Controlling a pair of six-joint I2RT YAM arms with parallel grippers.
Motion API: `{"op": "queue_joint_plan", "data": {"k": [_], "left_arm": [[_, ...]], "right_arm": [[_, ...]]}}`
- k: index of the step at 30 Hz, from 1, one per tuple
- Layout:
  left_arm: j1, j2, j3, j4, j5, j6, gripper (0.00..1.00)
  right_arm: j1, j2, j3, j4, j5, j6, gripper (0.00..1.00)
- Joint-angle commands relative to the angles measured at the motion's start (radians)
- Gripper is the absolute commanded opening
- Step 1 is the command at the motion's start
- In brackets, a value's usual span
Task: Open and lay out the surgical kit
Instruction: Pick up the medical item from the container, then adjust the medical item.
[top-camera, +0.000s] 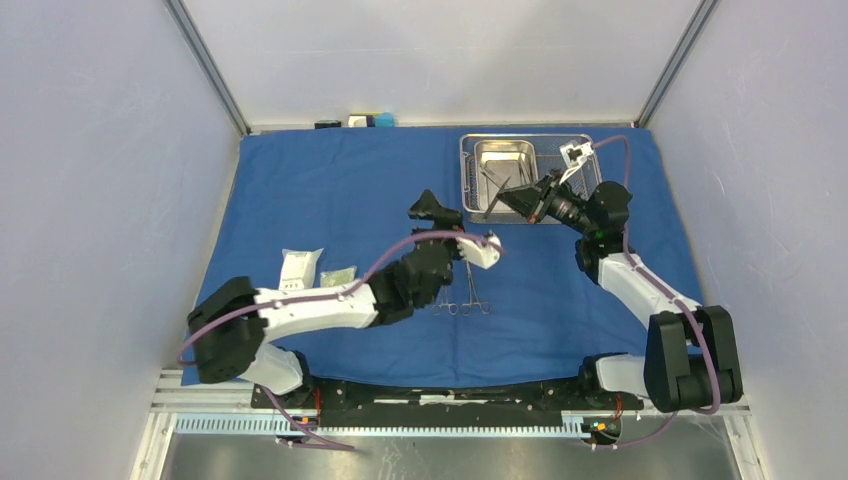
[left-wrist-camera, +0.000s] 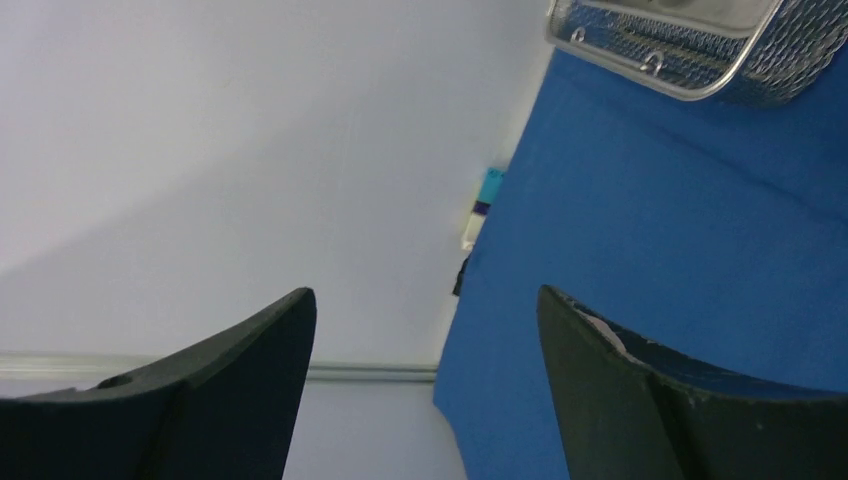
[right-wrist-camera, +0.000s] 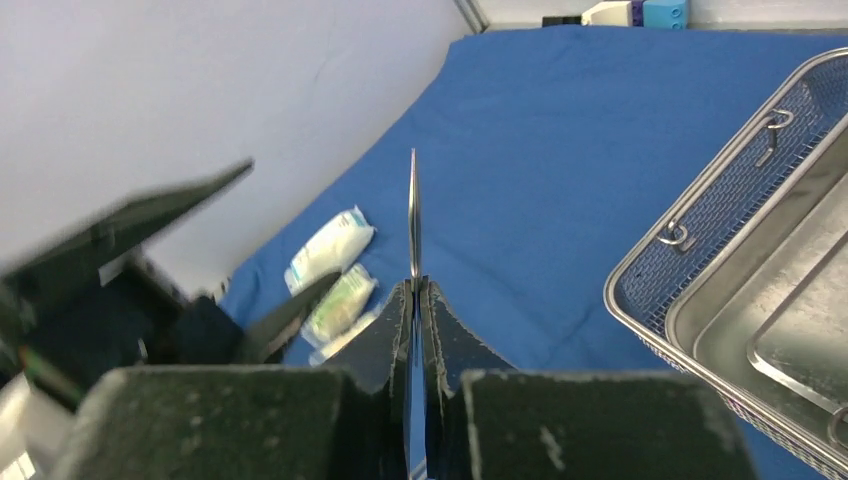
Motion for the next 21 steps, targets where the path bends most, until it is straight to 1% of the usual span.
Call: {"op": "queue_joint_plan", "data": {"k": [1,2,3,6,9,11,14,16,17,21], "left_arm": [[0.121,-0.131,0.247,-0.765,0.314,-0.634,0.88],[0.172,-0.137,0.314,-0.894,0.425,-0.738,0.89],[0.216,-0.138,0.366,-0.993,0.572,-0.807,0.89],[0.336,-0.135,0.497,-1.169,0.984,-0.91,0.89],[0.426,-0.132,0.553,-1.186,1.272,-1.019,0.89],[0.474,-0.123,0.548,-1.133,1.444,-1.112,0.89],[0.492,-0.107,0.513,-1.049,1.592,-1.198,0.88],[0.491,-0.095,0.492,-0.98,1.668,-1.261,0.88],[0.491,-0.086,0.482,-0.934,1.687,-1.308,0.89],[0.49,-0.025,0.508,-0.853,1.727,-1.372,0.89]], "right_arm": [[-0.009,-0.026,-0.029,-0.008,-0.141,-0.178,0.01],[-0.009,-0.02,-0.04,0.023,-0.179,-0.172,0.02],[-0.009,-0.012,-0.054,0.087,-0.225,-0.158,0.01],[-0.009,0.011,-0.109,0.274,-0.293,-0.075,0.01],[-0.006,0.022,-0.165,0.477,-0.321,0.033,0.0],[-0.004,0.025,-0.185,0.588,-0.334,0.11,0.0],[0.0,0.014,-0.193,0.651,-0.352,0.152,0.01],[0.009,0.003,-0.194,0.657,-0.356,0.161,0.01],[0.018,0.0,-0.195,0.657,-0.361,0.159,0.01],[0.058,-0.001,-0.197,0.625,-0.378,0.126,0.01]]}}
